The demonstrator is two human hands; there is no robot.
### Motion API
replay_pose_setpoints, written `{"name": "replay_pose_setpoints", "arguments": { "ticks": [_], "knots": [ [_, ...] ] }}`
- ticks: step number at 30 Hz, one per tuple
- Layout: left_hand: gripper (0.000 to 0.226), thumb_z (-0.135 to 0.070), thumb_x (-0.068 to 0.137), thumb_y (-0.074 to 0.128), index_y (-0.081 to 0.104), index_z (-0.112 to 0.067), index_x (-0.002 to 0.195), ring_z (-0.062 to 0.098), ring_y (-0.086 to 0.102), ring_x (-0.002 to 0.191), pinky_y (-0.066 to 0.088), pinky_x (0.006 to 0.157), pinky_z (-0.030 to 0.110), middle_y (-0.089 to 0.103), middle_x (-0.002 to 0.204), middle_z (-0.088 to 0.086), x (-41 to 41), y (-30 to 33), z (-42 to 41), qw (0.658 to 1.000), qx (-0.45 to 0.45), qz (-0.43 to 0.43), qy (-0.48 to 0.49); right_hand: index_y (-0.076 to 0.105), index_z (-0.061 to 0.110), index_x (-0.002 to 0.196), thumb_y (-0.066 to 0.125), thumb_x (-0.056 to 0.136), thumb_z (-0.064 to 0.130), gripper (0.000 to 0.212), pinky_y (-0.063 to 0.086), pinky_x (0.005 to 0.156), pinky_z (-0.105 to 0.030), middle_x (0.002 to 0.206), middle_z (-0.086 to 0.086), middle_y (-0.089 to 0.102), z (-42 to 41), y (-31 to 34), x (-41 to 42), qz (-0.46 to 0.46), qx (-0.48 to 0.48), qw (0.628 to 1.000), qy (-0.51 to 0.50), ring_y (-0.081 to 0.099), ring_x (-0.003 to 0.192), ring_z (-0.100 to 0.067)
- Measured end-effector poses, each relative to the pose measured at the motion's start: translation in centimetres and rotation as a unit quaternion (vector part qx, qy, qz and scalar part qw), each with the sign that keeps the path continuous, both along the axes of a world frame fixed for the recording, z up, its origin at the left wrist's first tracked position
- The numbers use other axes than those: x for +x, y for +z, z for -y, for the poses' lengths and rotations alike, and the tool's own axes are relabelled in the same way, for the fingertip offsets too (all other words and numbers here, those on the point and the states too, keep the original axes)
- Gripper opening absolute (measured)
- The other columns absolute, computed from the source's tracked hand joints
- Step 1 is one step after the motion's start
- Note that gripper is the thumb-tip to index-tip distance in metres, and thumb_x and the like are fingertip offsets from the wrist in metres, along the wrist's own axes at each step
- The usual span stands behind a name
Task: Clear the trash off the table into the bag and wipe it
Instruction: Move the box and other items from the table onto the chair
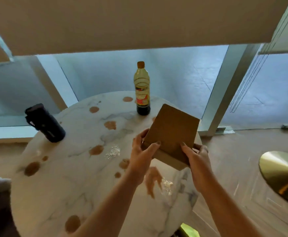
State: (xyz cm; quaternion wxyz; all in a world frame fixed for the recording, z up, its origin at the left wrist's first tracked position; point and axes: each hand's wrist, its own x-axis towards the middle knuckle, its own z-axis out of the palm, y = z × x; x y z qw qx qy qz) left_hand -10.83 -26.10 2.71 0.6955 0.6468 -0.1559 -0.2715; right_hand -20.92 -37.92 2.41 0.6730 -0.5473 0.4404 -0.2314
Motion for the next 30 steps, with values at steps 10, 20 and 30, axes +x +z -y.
{"name": "replay_pose_setpoints", "arguments": {
  "ticks": [10,20,30],
  "knots": [
    [0.038,-0.011,0.086,0.059,0.051,-0.031,0.117,0.022,0.057,0.104,0.051,0.088,0.05,0.055,0.112,0.001,-1.1,7.7,-19.3,0.988,0.005,-0.004,0.154,0.034,0.024,0.132,0.065,0.084,0.032,0.058,0.053,0.071,-0.039,0.126,-0.01,0.051,-11.4,4.2,4.7,0.08,0.062,0.971,0.217,0.056,0.106,-0.029],
    [0.043,-0.018,0.089,0.056,0.043,-0.031,0.129,0.028,0.053,0.112,0.051,0.09,0.048,0.049,0.126,0.007,-1.3,9.1,-43.7,0.962,0.02,-0.034,0.27,0.033,0.02,0.136,0.059,0.074,0.049,0.073,0.056,0.072,-0.045,0.127,-0.016,0.049,-29.7,5.3,9.1,0.08,0.208,0.837,0.5,0.061,0.1,-0.037],
    [0.066,-0.051,0.081,0.063,0.04,-0.018,0.133,0.034,0.051,0.116,0.052,0.089,0.045,0.05,0.126,0.01,0.9,2.8,-61.6,0.918,0.053,-0.128,0.371,0.043,0.02,0.109,0.069,0.08,0.019,0.039,0.053,0.079,-0.048,0.105,-0.008,0.048,-49.8,1.0,14.0,-0.017,0.286,0.832,0.475,0.049,0.11,-0.033]
  ]
}}
